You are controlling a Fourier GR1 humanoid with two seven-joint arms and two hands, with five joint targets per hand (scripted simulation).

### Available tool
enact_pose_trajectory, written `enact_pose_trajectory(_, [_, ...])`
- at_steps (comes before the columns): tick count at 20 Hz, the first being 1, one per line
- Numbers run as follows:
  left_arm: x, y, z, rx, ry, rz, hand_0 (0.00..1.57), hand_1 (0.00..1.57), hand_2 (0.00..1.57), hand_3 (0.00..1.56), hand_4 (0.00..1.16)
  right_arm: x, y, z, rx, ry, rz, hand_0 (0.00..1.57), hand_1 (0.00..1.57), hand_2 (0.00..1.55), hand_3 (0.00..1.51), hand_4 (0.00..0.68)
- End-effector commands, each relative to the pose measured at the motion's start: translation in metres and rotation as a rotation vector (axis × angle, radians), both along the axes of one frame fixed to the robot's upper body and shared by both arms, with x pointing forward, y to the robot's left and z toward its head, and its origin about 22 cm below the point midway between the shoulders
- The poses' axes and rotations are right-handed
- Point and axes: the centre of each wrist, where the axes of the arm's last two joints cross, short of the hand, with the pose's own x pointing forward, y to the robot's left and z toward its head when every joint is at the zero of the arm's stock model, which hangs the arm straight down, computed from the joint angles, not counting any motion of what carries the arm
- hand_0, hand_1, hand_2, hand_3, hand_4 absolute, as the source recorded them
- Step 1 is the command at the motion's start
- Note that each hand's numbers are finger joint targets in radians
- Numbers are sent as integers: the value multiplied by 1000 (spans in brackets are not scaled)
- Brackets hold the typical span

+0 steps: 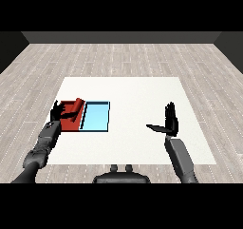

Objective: Pick the red can and put it in the red box

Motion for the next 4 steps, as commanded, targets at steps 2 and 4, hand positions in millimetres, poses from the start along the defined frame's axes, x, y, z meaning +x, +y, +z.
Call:
enact_pose_trajectory(2, [5,-15,4,-57,-252,-169,1107,1107,1166,0,0,-13,10,-1,-1,-14,91,0,0,0,0,0])
enact_pose_trajectory(4, [9,-49,-5,-155,-335,-231,0,0,0,0,0,-15,-15,-6,-6,-15,65,0,0,0,0,0])
